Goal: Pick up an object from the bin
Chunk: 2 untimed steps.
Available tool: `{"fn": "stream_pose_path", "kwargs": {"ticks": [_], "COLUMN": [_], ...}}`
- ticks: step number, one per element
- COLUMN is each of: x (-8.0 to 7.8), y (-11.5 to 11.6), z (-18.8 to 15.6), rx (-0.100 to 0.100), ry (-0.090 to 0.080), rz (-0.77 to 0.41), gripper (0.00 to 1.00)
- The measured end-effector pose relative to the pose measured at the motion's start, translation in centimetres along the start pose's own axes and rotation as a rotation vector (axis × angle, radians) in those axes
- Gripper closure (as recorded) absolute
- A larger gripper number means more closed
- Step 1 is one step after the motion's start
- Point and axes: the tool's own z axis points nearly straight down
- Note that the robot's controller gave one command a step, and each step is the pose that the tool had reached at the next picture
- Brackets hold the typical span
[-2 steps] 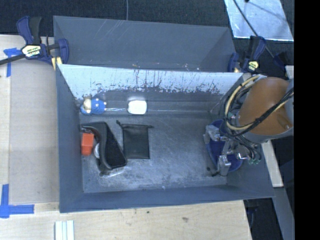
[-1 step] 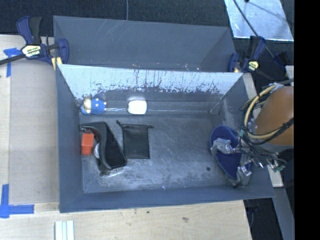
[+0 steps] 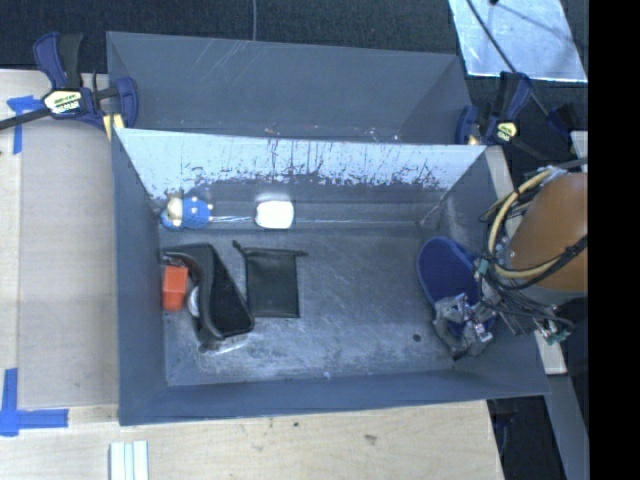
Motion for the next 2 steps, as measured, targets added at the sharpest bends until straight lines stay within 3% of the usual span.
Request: {"fn": "stream_pose_path", "kwargs": {"ticks": [1,2], "x": [-3.23,-3.36], "y": [-1.41,-1.17], "z": [-1.21,-1.21], "rx": [0.006,0.001], "ry": [-0.007,-0.01], "rz": [-0.237,-0.234], "gripper": [1.0,0.0]}}
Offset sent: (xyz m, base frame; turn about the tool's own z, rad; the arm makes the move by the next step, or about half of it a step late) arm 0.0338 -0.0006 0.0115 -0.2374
